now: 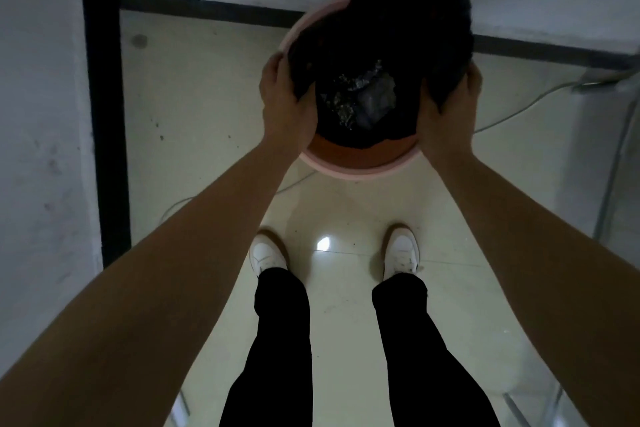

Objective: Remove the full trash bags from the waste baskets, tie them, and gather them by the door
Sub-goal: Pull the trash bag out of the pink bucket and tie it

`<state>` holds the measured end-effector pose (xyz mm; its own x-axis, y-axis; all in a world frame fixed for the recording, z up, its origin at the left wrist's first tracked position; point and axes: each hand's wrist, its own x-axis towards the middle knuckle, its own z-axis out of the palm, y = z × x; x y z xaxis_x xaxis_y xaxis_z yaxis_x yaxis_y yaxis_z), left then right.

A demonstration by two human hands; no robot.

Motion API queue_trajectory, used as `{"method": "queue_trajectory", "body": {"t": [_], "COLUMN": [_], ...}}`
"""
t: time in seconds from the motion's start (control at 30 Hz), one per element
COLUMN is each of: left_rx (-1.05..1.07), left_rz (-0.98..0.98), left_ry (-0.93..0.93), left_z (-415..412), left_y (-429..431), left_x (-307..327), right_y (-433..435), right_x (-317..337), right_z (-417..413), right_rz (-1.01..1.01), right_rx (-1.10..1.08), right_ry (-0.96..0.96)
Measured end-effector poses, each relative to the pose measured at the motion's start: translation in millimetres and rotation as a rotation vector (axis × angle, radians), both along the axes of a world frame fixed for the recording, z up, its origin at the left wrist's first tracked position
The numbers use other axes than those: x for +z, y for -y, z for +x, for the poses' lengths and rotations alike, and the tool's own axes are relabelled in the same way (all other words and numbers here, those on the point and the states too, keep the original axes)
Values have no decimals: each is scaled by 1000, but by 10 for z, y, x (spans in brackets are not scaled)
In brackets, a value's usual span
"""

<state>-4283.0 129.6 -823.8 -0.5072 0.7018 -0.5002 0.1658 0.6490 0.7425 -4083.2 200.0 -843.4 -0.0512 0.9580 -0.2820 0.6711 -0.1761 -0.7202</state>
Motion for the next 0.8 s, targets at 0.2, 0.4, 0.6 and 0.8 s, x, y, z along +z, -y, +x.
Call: {"method": "queue_trajectory", "body": {"t": [0.2,0.4,0.6,0.8], "left_rx": [525,689,787,655], "left_rz": [168,156,161,87], "left_ry": [132,285,282,186], "left_z": [-43,-136,-148,-21], "left_y": [-226,-304,-323,-64], "left_x": [386,787,1438,2119], "right_y": [-86,-228,-309,-290], "right_x": [414,868,1290,1763], "right_z": [-187,-261,-71,89], "right_rz": [-68,-267,-133,-53], "right_rx": [-140,-117,453,338], "right_ry": [-256,-407,-5,36]}}
